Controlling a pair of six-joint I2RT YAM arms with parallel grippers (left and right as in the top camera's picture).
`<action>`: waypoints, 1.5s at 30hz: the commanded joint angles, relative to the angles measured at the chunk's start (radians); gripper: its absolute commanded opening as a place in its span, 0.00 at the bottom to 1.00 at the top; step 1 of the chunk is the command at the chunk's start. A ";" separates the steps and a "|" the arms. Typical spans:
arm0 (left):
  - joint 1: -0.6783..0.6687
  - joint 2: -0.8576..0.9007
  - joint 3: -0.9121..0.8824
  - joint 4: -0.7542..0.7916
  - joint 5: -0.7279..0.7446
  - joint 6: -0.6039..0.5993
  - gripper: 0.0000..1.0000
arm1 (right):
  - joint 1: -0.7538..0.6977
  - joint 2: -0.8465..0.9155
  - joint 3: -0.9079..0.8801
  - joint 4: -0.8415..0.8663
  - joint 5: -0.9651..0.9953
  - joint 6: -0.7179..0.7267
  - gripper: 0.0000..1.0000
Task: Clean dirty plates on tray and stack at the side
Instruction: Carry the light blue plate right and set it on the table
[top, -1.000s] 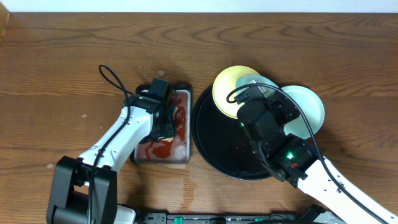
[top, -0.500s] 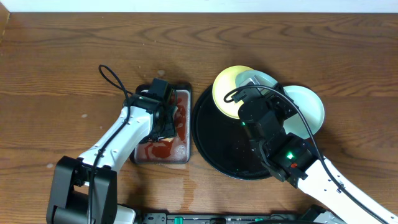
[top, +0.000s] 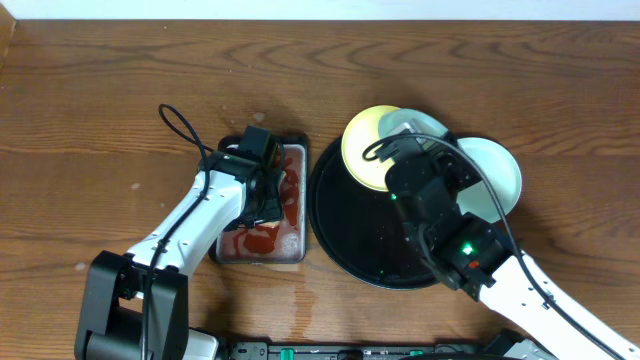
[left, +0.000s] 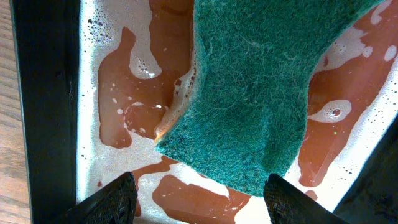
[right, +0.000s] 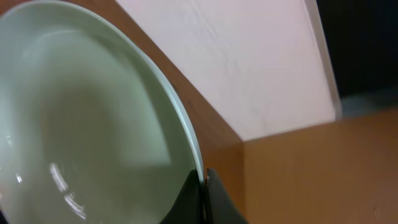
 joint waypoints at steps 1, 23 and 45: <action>-0.001 0.002 -0.010 -0.004 -0.003 -0.005 0.67 | -0.069 0.001 0.025 -0.003 0.025 0.227 0.01; -0.001 0.002 -0.016 -0.006 -0.003 -0.005 0.66 | -0.883 0.001 0.025 -0.235 -1.023 1.204 0.01; -0.001 0.002 -0.028 -0.006 -0.003 -0.005 0.67 | -1.426 0.002 -0.064 -0.370 -0.917 1.274 0.01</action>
